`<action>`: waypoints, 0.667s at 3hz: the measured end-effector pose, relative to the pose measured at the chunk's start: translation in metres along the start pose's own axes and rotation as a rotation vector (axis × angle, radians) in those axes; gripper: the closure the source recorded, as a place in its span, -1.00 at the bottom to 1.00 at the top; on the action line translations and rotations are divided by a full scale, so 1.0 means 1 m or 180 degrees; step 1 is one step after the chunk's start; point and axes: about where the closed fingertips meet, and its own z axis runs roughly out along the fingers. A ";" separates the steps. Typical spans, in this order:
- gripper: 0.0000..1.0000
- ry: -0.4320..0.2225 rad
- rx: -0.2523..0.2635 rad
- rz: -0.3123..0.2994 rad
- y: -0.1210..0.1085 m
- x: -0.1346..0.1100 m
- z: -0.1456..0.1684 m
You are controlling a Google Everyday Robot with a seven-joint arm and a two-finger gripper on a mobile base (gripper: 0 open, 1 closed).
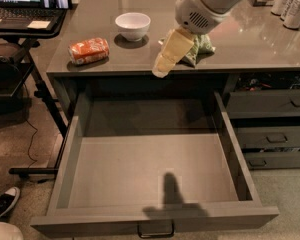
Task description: Place coke can into top drawer
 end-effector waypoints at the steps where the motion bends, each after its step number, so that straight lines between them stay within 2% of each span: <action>1: -1.00 -0.0029 0.0055 0.0042 -0.002 0.002 0.003; 2: -1.00 -0.0182 0.0073 0.0094 -0.008 0.002 0.038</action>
Offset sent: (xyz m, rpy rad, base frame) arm 0.0645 0.0261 -0.0593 0.1470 -0.0711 -0.0258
